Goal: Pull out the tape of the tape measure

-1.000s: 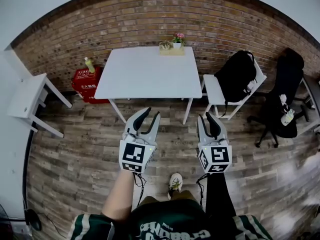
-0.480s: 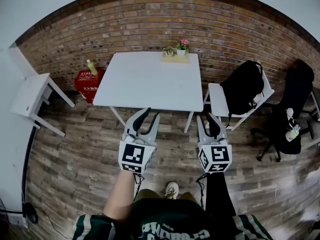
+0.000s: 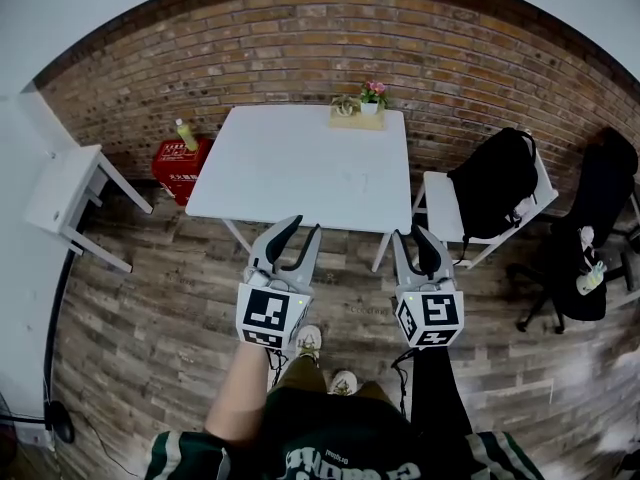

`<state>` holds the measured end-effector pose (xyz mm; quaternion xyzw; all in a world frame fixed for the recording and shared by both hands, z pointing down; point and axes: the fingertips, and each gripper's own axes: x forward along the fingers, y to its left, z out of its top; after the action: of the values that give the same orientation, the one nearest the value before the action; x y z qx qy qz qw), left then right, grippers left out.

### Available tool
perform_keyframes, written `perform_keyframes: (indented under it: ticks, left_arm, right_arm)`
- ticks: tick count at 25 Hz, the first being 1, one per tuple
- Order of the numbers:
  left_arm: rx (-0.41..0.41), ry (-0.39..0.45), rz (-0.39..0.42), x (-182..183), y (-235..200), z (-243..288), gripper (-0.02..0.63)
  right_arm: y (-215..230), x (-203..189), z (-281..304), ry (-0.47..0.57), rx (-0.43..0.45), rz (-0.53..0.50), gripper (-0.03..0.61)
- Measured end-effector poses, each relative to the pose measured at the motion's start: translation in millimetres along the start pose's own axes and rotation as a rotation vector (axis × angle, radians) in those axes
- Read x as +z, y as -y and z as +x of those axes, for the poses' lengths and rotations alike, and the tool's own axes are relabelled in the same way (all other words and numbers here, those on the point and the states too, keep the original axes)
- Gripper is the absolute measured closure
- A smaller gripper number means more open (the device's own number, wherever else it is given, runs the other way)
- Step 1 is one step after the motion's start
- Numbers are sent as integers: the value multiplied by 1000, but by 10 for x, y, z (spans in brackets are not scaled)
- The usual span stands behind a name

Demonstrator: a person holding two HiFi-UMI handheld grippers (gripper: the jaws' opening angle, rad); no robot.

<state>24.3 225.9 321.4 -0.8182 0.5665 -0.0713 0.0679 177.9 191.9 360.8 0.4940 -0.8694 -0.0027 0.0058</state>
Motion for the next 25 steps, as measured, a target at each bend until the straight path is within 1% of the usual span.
perform_keyframes:
  ticks: [4,12,19,25]
  left_arm:
    - [4,5,-2,-38,-143,201,509]
    - [-23,16,-7,-159,-523,814,509]
    - [-79,14,-6,-265,-923,1515,509]
    - [-143,5,-8,-348,-1283,2139,509]
  right_arm:
    - [51,-31,224,-10,3,-13,434]
    - [317,-66,859,-18,-33,-31,428]
    - [542,-130,1556,-49,-65,-43,428]
    - [703,-143,2205,-78,-93,-48,426]
